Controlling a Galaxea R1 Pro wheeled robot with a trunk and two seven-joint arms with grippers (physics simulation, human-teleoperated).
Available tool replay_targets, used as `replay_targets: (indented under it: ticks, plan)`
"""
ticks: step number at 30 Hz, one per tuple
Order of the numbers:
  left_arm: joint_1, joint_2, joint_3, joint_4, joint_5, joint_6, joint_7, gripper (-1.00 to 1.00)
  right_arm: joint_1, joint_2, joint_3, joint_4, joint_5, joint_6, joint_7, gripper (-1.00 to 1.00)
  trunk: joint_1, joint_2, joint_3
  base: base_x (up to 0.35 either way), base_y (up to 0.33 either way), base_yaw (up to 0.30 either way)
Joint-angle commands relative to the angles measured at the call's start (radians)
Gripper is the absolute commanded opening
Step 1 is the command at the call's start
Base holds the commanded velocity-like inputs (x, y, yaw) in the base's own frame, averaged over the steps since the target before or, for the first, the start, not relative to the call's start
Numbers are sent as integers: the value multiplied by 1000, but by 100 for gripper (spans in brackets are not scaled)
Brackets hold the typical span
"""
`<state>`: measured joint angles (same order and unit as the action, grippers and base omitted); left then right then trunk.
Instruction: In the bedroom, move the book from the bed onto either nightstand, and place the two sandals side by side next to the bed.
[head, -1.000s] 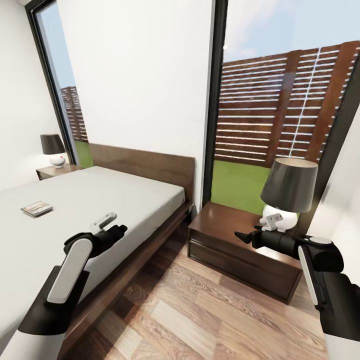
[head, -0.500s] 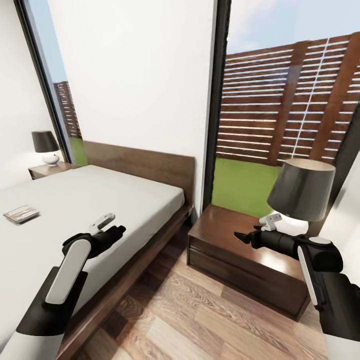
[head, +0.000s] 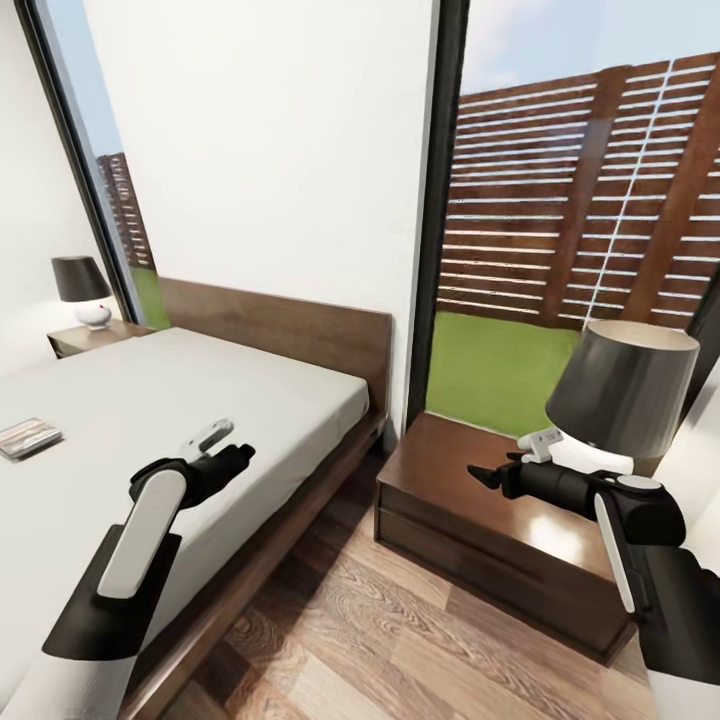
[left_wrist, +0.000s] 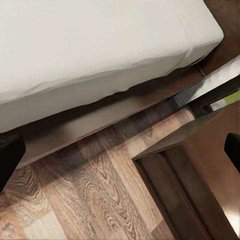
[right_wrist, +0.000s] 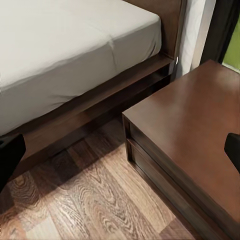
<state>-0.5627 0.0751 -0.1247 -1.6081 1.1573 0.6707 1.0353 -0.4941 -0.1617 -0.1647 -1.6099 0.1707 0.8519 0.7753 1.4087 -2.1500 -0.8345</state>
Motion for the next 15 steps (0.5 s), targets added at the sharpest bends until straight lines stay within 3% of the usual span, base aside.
replay_targets:
  ticks: [1,11,15]
  plan:
    - [-2,0,-2,-1,7,3,11,100,0,0,-1,-1,11,2,10,100,-4,7,1,10,0,0]
    - [-22,-1,-5,-1,7,7,21,100,2,1,1,-4,10,2,11,100,-42,77,16,2,0,0]
    - [-59,0,1,-1,7,63,21,100,-5,21,36,-4,9,3,10,100,-58,105,23,0,0,0]
